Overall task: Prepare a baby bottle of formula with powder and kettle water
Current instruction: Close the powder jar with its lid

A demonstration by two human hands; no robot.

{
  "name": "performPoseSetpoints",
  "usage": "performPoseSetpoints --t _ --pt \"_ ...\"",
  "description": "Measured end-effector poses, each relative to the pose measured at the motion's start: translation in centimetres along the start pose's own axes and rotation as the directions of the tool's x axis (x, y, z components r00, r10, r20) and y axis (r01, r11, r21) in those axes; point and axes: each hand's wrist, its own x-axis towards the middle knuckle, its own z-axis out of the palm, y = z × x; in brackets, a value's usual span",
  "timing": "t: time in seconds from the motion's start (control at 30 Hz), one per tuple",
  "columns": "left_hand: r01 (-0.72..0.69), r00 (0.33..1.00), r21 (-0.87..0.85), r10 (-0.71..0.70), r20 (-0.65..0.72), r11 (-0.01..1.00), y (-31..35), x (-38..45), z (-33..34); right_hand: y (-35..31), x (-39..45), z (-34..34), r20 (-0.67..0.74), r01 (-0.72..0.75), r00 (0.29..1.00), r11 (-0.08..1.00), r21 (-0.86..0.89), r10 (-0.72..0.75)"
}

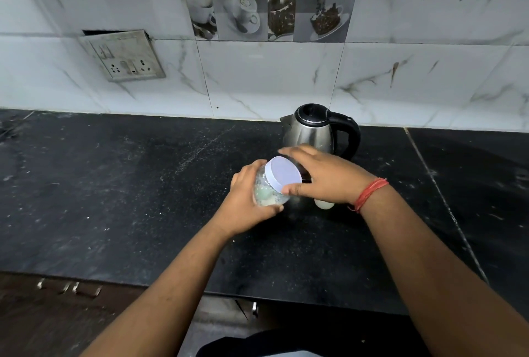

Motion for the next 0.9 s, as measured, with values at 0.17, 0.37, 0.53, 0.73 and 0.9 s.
performPoseSetpoints --t 0.17,0.37,0.53,0.73,0.9 --pt "-0.012 1.000 -0.018 0.013 0.025 1.000 0.5 -0.2 -0.2 -0.2 0.4 1.4 -0.063 0.053 0.997 0.998 0.020 -0.052" --pt "-0.024 1.000 -0.021 0.024 0.004 0.999 0.2 -0.4 -0.3 -1.9 0.5 2.6 -0.143 -0.045 0.989 0.997 -0.066 0.035" --pt "-0.039 0.998 -0.045 0.037 -0.042 0.998 0.9 -0.5 0.4 -2.0 1.0 3.7 -0.303 -0.022 0.953 0.988 -0.152 -0.025" --pt "-0.042 0.995 -0.045 0.038 -0.087 0.998 1.2 -0.4 0.9 -2.5 1.6 5.2 -0.427 -0.102 0.904 0.980 -0.174 0.018" --pt "-0.019 0.991 -0.084 0.007 -0.136 0.996 0.0 0.0 1.8 -3.8 2.5 6.1 -0.435 -0.261 0.885 0.951 -0.166 0.167"
